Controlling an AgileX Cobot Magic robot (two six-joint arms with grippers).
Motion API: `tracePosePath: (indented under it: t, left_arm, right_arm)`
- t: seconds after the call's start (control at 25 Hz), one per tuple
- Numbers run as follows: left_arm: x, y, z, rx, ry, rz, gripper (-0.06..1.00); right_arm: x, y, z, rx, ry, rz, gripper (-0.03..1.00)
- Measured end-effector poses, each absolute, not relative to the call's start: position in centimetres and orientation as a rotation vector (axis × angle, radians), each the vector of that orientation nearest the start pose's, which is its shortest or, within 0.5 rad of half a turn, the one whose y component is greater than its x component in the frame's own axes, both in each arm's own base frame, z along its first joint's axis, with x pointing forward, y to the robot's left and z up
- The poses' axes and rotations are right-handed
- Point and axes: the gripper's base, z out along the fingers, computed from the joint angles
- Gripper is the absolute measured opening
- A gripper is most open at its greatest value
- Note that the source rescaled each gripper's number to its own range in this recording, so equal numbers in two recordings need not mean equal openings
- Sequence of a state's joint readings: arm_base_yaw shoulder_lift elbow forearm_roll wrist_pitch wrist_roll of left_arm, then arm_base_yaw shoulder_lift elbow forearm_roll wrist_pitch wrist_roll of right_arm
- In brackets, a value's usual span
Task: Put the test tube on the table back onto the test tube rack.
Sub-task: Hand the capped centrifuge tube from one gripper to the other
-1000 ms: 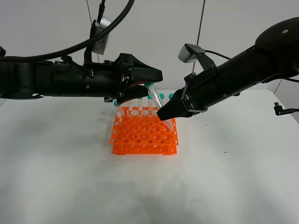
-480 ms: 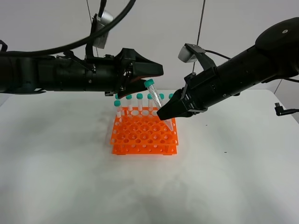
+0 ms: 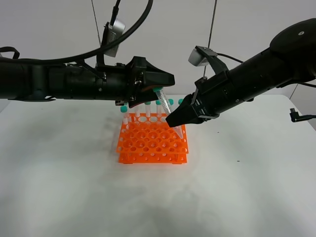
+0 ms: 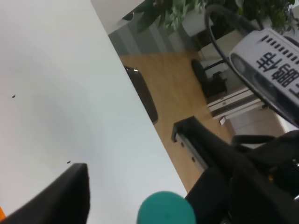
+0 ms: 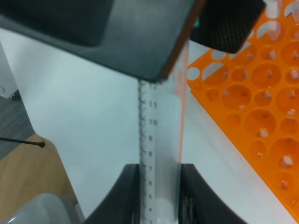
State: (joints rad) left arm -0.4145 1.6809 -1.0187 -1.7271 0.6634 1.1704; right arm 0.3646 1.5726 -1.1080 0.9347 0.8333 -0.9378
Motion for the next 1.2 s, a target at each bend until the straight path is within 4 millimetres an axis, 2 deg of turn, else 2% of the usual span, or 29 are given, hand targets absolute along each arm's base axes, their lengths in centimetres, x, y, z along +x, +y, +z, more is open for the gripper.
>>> tracePosePath:
  t: [0.2,0.8,0.88,1.08,1.2]
  left_arm:
    - [30.41,-19.44,24.99,0.254,2.157,-1.274,0.72]
    - [30.76,-18.88,24.99,0.259,2.145,-1.25,0.7]
    - [30.76,-18.88,24.99,0.261,2.145,-1.249,0.63]
    - [30.76,-18.88,24.99,0.261,2.145,-1.249,0.35]
    - [30.7,-18.93,25.03,0.267,2.143,-1.258,0.29]
  right_arm:
    - [28.34,16.53,27.38,-0.897,2.287,0.863,0.02]
    - [28.35,16.47,27.32,-0.885,2.302,0.859,0.02]
    - [28.35,16.47,27.32,-0.885,2.302,0.859,0.02]
    - [28.35,16.47,27.32,-0.885,2.302,0.859,0.02]
    - [28.35,16.47,27.32,-0.885,2.302,0.859,0.02]
